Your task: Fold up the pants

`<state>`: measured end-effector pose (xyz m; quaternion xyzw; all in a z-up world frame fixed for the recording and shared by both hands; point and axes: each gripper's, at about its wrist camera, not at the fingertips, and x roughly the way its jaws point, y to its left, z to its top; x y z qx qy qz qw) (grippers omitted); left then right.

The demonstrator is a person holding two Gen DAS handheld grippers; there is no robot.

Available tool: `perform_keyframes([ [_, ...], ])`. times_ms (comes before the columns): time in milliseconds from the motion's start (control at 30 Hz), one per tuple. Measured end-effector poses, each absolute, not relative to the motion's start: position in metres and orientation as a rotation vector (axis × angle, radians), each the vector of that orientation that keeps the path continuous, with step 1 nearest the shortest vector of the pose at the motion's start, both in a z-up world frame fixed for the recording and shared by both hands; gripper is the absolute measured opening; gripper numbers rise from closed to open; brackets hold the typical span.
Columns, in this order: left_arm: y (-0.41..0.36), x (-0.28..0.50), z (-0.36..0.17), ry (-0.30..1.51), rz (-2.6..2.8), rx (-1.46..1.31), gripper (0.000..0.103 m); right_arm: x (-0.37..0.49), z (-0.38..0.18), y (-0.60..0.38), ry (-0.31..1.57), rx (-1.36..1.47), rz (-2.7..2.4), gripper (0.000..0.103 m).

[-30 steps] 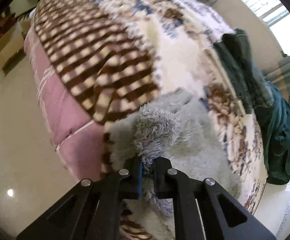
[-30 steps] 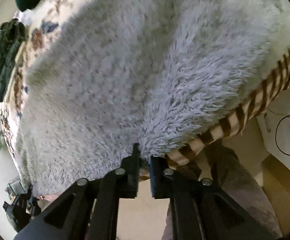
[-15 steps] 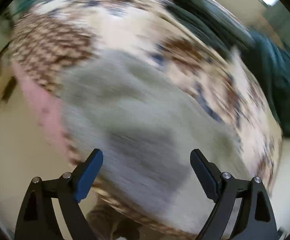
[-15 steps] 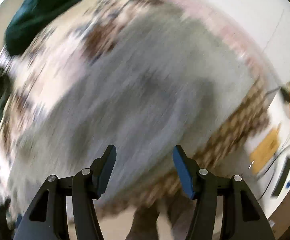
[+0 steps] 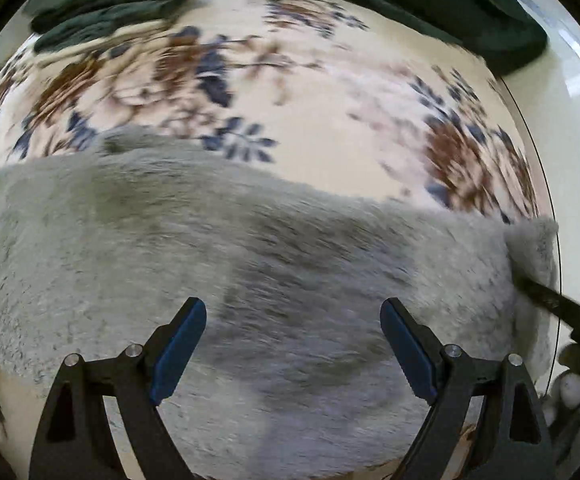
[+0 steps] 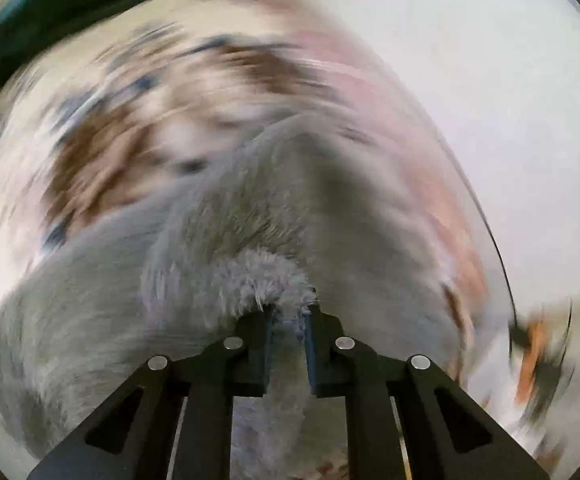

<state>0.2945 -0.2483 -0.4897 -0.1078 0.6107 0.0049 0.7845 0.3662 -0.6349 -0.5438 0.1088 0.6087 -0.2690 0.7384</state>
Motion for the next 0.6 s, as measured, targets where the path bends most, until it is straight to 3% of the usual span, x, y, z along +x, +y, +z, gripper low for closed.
perform_keyframes([
  [67,-0.257,0.291,-0.49,1.329,-0.001,-0.231,0.089,0.33,-0.546,-0.686,1.345,0.471,-0.677,0.017],
  [167,-0.26,0.283,-0.495,1.368,0.001,-0.256,0.089,0.279,-0.566,-0.734,1.309,0.95,-0.593,0.051],
  [300,-0.261,0.275,-0.501,1.417,0.015,-0.323,0.089,0.257,-0.566,-0.742,1.159,1.134,-0.516,0.053],
  [433,-0.271,0.275,-0.498,1.408,0.019,-0.284,0.089,0.276,-0.579,-0.721,1.148,1.14,-0.434,0.053],
  [467,-0.274,0.277,-0.498,1.407,0.015,-0.274,0.089,0.284,-0.586,-0.714,1.166,1.106,-0.448,0.052],
  [533,-0.278,0.278,-0.498,1.402,0.008,-0.259,0.089,0.298,-0.59,-0.701,1.189,1.022,-0.455,0.007],
  [600,-0.28,0.28,-0.499,1.4,0.005,-0.25,0.089,0.297,-0.582,-0.695,1.181,0.972,-0.483,0.006],
])
